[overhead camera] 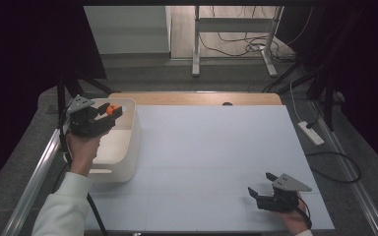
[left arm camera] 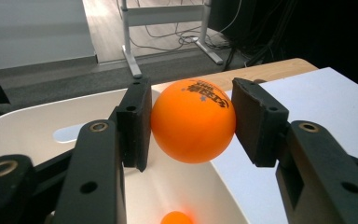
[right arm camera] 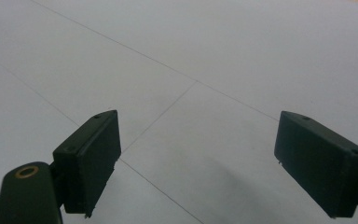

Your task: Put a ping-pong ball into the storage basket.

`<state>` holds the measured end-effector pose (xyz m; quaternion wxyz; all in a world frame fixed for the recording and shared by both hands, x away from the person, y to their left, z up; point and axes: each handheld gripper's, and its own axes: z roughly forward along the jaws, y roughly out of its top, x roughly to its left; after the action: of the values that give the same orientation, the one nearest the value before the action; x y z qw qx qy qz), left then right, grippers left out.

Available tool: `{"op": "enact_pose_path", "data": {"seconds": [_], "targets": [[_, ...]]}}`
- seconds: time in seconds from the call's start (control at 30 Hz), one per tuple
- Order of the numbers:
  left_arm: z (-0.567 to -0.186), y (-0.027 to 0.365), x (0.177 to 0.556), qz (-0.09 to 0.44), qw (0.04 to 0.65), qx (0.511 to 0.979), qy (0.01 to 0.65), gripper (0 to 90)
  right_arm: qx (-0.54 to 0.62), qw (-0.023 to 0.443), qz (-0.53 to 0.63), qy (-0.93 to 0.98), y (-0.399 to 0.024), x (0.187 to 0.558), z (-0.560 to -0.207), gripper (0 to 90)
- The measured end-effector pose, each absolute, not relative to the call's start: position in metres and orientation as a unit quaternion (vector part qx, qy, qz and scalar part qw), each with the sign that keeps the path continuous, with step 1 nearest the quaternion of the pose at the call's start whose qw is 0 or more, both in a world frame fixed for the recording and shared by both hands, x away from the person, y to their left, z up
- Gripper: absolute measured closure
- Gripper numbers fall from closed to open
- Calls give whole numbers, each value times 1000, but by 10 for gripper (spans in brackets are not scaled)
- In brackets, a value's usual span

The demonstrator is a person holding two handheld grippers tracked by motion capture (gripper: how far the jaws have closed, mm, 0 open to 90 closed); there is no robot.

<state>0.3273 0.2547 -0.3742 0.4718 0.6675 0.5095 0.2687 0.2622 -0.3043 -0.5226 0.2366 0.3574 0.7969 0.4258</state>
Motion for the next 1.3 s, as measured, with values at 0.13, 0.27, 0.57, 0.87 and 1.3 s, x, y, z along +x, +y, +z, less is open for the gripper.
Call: {"op": "enact_pose_path", "data": {"seconds": [0.13,0.27,0.57,0.87,1.3], "targets": [[-375,258,328,271,468,665,515,503,356,237,426,797,-304,262,-522,146],[-377,263,328,273,463,664,520,503,357,237,426,797,-305,262,-522,146],[-382,273,329,272,455,659,533,503,358,236,426,796,-305,263,-523,146],[-388,271,340,262,447,662,542,502,359,236,426,797,-305,263,-523,146],[-397,267,356,242,424,677,551,501,358,236,426,797,-305,263,-523,146]]}}
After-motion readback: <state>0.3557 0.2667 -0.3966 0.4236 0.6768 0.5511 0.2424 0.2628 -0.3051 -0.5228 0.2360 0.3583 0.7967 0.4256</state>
